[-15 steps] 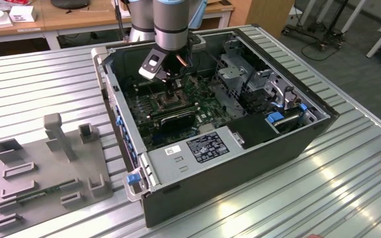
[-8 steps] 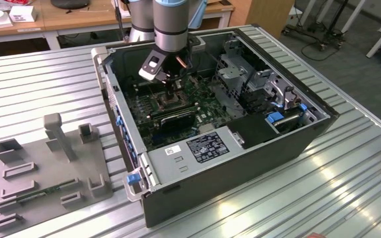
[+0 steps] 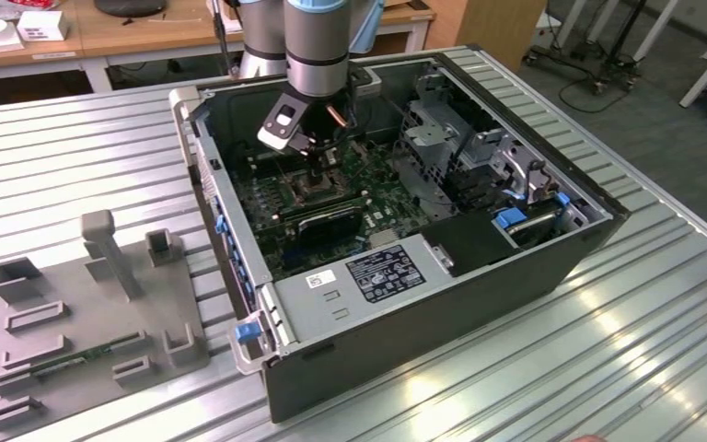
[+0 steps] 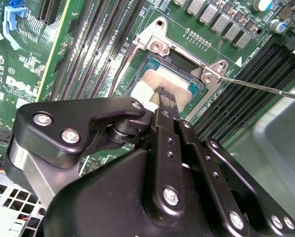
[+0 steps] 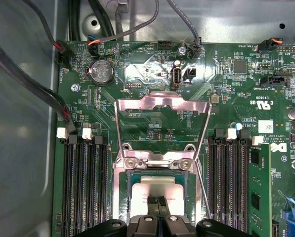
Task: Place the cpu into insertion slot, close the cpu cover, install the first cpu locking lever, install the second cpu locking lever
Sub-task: 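Place the cpu into insertion slot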
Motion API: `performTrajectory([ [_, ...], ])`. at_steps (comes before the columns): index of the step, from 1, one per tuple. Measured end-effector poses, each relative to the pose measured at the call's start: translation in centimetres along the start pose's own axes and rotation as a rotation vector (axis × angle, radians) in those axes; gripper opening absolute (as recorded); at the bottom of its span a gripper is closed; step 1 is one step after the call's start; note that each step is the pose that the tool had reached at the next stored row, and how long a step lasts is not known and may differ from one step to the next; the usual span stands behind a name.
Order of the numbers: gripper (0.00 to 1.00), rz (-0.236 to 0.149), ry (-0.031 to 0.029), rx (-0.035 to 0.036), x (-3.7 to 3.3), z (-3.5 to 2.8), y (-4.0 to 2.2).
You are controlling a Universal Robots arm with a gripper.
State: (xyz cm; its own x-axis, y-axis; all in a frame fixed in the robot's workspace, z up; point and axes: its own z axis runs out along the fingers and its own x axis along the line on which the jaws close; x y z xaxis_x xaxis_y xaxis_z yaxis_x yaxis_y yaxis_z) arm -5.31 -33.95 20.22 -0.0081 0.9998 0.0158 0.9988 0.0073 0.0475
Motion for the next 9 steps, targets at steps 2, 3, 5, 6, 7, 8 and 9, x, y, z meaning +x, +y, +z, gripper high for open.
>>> performTrajectory([
  [2, 0.10, 0.000, 0.0002, 0.0001, 0.00, 0.00, 0.00],
  [3, 0.10, 0.000, 0.0003, 0.0000, -0.01, 0.01, 0.00],
  [5, 0.10, 0.000, 0.0007, -0.0001, -0.01, 0.08, -0.01],
  [6, 0.10, 0.000, 0.0008, 0.0000, -0.01, 0.11, -0.01],
  [7, 0.10, 0.000, 0.0011, 0.0001, -0.01, 0.16, -0.01],
  [8, 0.10, 0.000, 0.0011, 0.0003, -0.01, 0.19, -0.02],
  [9, 0.10, 0.000, 0.0011, 0.0005, -0.02, 0.23, -0.02],
])
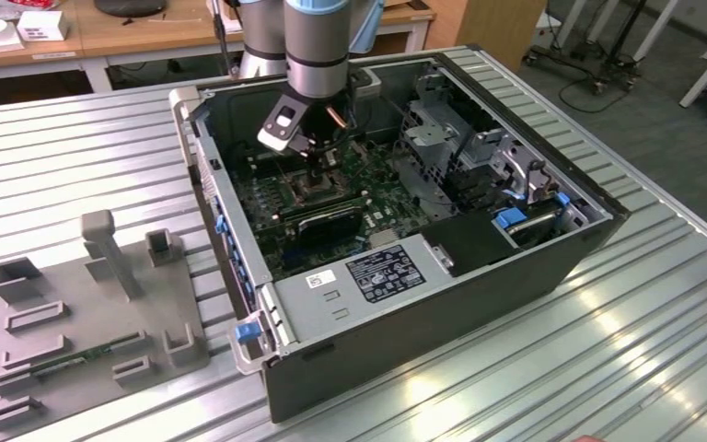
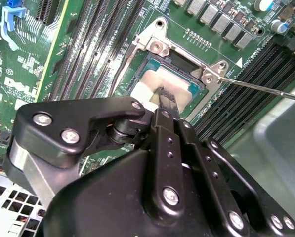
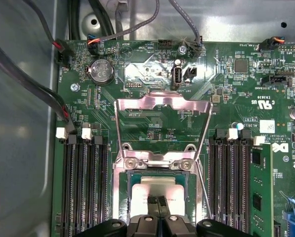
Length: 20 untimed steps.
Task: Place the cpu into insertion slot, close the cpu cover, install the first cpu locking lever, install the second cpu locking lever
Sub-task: 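Place the cpu into insertion slot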
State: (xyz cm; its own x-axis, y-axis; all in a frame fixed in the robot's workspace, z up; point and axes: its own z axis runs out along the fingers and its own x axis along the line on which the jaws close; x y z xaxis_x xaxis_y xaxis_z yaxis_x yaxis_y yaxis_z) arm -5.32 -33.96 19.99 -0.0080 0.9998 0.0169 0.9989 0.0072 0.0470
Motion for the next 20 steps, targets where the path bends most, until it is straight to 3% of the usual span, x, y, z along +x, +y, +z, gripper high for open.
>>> performTrajectory([
  [14, 0.10, 0.000, 0.0016, -0.0011, 0.02, 0.07, 0.01],
  [20, 0.10, 0.000, 0.0007, -0.0004, 0.02, -0.88, 0.05],
])
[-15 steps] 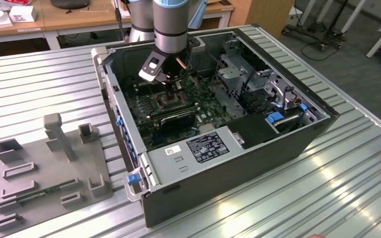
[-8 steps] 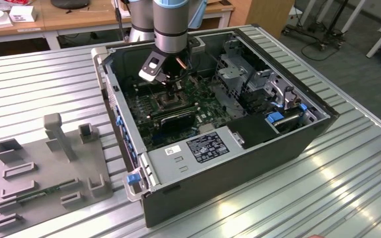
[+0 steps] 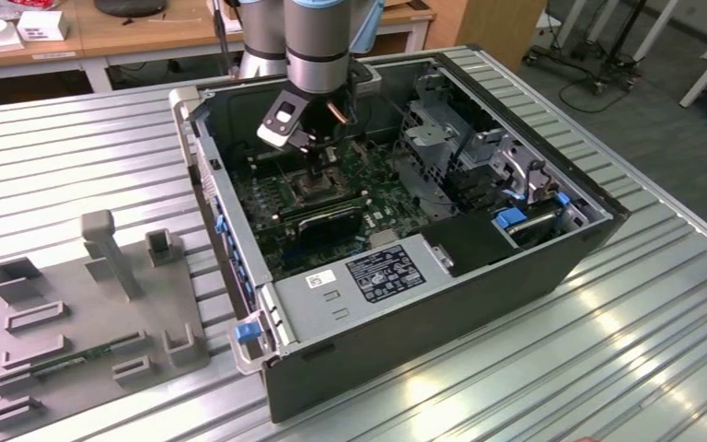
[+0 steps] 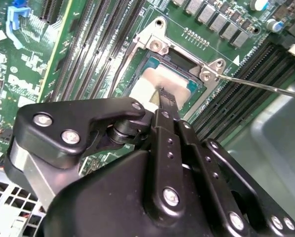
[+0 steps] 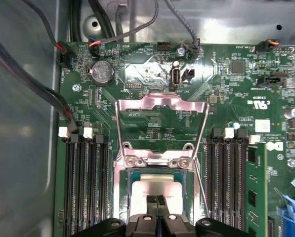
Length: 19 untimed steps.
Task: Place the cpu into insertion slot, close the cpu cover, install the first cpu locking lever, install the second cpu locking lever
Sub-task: 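Place the cpu into insertion slot, then close the cpu cover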
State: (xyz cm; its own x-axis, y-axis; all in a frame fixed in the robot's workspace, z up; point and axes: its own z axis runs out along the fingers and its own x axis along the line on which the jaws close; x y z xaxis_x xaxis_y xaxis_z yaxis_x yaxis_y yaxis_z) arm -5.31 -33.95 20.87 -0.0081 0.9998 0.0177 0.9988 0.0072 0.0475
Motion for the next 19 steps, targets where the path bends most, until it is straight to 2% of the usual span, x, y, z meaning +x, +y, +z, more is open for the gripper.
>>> performTrajectory([
  [7, 0.10, 0.000, 0.0000, 0.0000, 0.03, -1.56, 0.07],
  [12, 0.10, 0.000, 0.0004, -0.0002, 0.04, -1.82, 0.09],
  [14, 0.10, 0.000, 0.0001, -0.0001, 0.04, -2.42, 0.11],
  [19, 0.10, 0.000, -0.0002, 0.0002, 0.04, -2.51, 0.11],
])
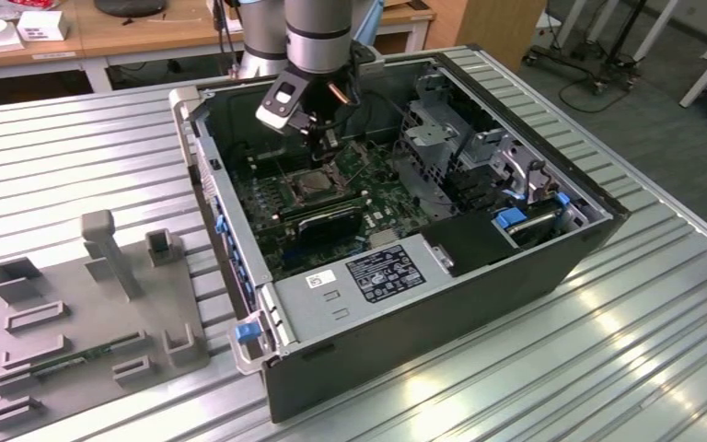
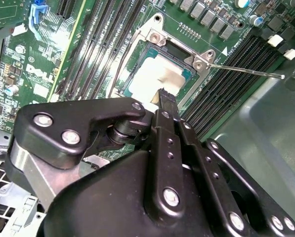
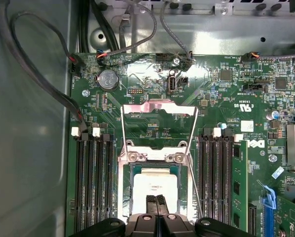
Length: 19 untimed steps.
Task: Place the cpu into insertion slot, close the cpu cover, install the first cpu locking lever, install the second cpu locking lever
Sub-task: 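Close the cpu cover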
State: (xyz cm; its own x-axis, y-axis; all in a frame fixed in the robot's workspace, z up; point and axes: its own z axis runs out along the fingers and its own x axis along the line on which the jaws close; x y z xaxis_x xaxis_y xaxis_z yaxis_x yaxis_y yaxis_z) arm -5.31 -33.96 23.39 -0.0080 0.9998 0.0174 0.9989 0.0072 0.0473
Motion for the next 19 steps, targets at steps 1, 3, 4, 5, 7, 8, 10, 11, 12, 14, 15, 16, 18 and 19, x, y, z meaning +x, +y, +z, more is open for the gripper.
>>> performTrajectory([
  [1, 0.10, 0.000, 0.0002, -0.0001, 0.00, -0.03, 0.00],
  [3, 0.10, 0.000, 0.0002, -0.0001, 0.00, -0.13, 0.01],
  [4, 0.10, 0.000, 0.0002, -0.0001, 0.01, -0.20, 0.01],
  [5, 0.10, 0.000, 0.0003, -0.0001, 0.01, -0.29, 0.02],
  [7, 0.10, 0.000, 0.0002, -0.0002, 0.01, -0.49, 0.02],
  [8, 0.10, 0.000, 0.0003, -0.0002, 0.01, -0.59, 0.03],
  [10, 0.10, 0.000, 0.0003, -0.0002, 0.02, -0.79, 0.04],
  [11, 0.10, 0.000, 0.0004, -0.0002, 0.02, -0.93, 0.05],
  [12, 0.10, 0.000, 0.0003, -0.0002, 0.02, -1.06, 0.05],
  [14, 0.10, 0.000, 0.0003, -0.0001, 0.03, -1.29, 0.06],
  [15, 0.10, 0.000, 0.0003, -0.0002, 0.03, -1.39, 0.07],
  [16, 0.10, 0.000, 0.0002, -0.0002, 0.03, -1.45, 0.07],
  [18, 0.10, 0.000, 0.0006, -0.0004, 0.03, -1.44, 0.07],
  [19, 0.10, 0.000, 0.0003, -0.0002, 0.03, -1.47, 0.07],
])
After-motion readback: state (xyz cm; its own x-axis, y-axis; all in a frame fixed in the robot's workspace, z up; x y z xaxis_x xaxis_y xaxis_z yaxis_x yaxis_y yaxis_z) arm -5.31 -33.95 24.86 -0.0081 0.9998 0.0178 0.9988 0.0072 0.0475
